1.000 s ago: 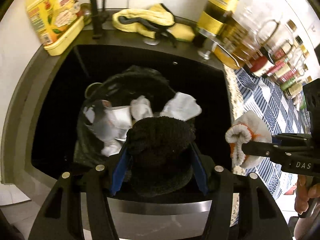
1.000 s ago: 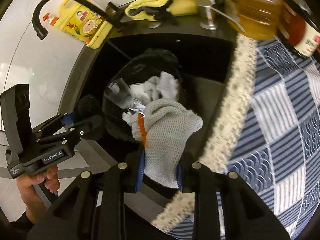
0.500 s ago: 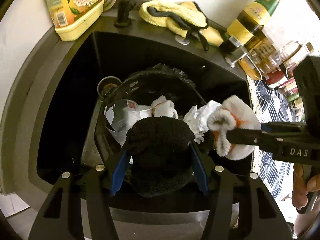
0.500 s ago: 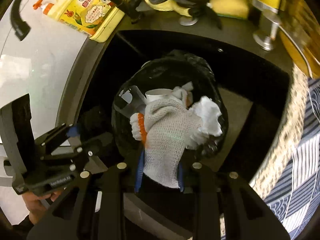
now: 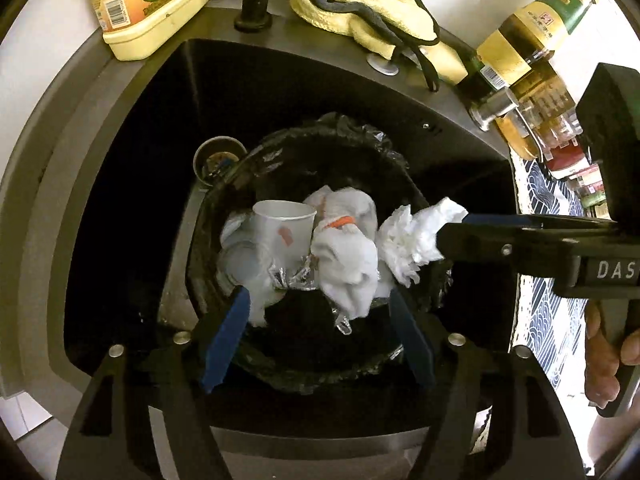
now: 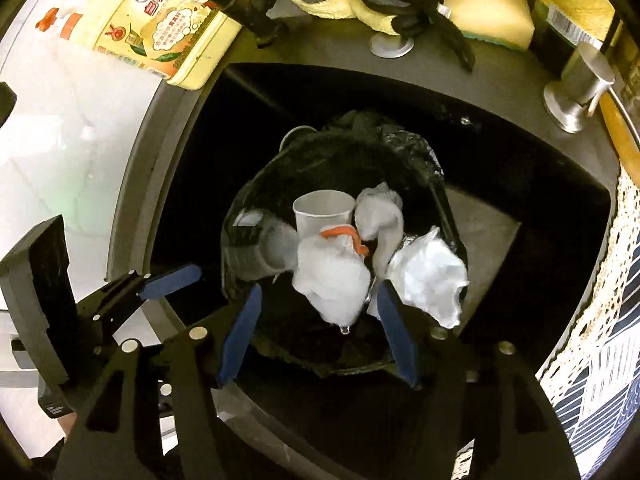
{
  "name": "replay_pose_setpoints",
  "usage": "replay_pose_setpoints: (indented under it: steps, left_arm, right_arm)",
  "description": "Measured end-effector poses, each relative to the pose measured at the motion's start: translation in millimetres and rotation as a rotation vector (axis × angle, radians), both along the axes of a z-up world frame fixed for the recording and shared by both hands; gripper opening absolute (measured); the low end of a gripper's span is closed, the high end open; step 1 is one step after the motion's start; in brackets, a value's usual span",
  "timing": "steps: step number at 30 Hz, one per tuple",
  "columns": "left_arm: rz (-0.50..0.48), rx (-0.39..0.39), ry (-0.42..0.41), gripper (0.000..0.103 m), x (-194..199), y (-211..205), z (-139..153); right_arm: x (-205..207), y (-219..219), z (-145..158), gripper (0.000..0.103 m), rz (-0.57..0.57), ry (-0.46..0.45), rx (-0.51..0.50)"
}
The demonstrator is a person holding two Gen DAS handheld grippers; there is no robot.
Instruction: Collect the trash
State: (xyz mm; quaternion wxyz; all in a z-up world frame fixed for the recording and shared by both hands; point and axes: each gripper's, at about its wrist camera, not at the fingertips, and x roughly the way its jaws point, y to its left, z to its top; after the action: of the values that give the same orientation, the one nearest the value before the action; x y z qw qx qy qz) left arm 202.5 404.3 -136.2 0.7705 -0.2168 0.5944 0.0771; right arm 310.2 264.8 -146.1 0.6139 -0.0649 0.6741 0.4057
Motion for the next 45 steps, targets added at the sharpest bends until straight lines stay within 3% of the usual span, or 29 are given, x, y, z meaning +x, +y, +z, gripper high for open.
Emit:
replay_pose_setpoints:
  steps: [20, 25, 35, 39, 41, 45]
  left_arm:
    - [-0.042, 0.022, -0.062, 0.070, -16, -15, 34]
    - [-0.075, -0.003, -0.077, 0.070, -21, -28, 44]
    - [-0.104, 0.068, -0.122, 0.080, -46, -98, 76]
    - [-0.103, 0.094, -0.141, 0.088, -56, -137, 88]
    - [-0.098, 0.106, -0.145, 0.088, -60, -160, 94]
    - [-0.104, 0.133, -0.154, 0.091, -72, -204, 103]
  right_arm:
    - [-14, -42, 30, 0.060, -0.096, -0.048, 0.008]
    - [-24, -74, 36, 0.060, -0.157, -0.051, 0.001]
    - [-47, -159, 54, 0.060, -0.203, -0.063, 0.024]
    - [-60, -204, 71, 0.083, -0.191, -0.102, 0.054]
    - [-67, -233, 79, 0.083, -0.196, -0.111, 0.068]
    - [-80, -279, 89, 0.097, -0.194, -0.132, 0.088]
